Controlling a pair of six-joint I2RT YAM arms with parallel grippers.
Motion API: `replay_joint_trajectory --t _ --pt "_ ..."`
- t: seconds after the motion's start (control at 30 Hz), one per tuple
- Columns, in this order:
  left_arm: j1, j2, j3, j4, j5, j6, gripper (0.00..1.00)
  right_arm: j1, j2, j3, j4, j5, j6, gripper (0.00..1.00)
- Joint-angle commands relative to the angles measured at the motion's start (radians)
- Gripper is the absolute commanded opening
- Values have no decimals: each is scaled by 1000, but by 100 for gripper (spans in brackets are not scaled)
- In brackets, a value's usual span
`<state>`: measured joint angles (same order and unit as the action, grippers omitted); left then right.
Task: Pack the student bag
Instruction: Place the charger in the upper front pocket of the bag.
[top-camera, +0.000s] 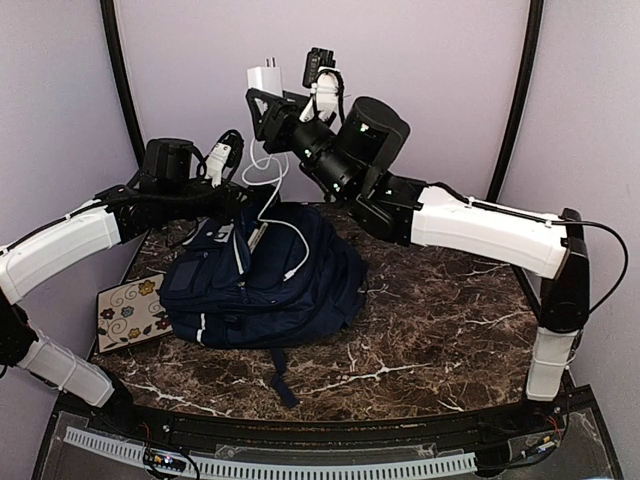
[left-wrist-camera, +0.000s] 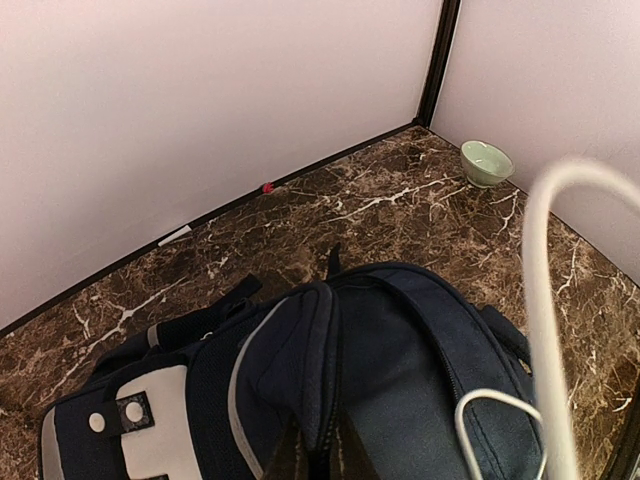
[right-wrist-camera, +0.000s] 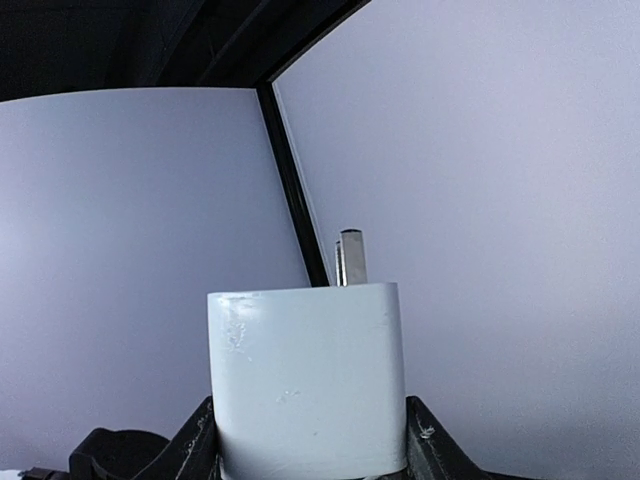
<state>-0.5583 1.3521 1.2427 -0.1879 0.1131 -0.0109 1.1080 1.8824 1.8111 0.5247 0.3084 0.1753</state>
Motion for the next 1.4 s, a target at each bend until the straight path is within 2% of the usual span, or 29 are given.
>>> replay_joint_trajectory --t 0.0,0.13,0.23,0.43,0.7,0.83,1.03,1.13,1.23,1.3,1.37 --pt "14 -67 17 160 -15 20 0 -26 51 169 115 1 -24 0" --pt "14 -65 15 160 -17 21 0 -27 97 290 115 -33 -50 0" --pt "14 -67 17 161 -19 24 0 -27 97 284 132 -49 -29 0" --pt "14 -70 14 163 -19 23 0 -32 32 -6 257 36 57 0" --pt "14 -74 14 163 -23 25 0 -34 17 -272 178 31 277 0" --pt "14 -74 14 163 -21 23 0 -36 -15 -378 81 55 336 0" --pt "14 -76 12 168 -18 22 0 -72 12 -340 -270 16 521 1" --pt "14 -74 12 168 -15 22 0 -79 79 -227 -435 -20 525 16" --pt "14 -79 10 169 -23 26 0 -77 132 -105 -596 -10 480 39" --pt "15 -84 6 173 -25 29 0 -76 121 -80 -661 2 439 53" --pt "14 -85 6 174 -25 29 0 -74 98 -57 -724 6 376 78"
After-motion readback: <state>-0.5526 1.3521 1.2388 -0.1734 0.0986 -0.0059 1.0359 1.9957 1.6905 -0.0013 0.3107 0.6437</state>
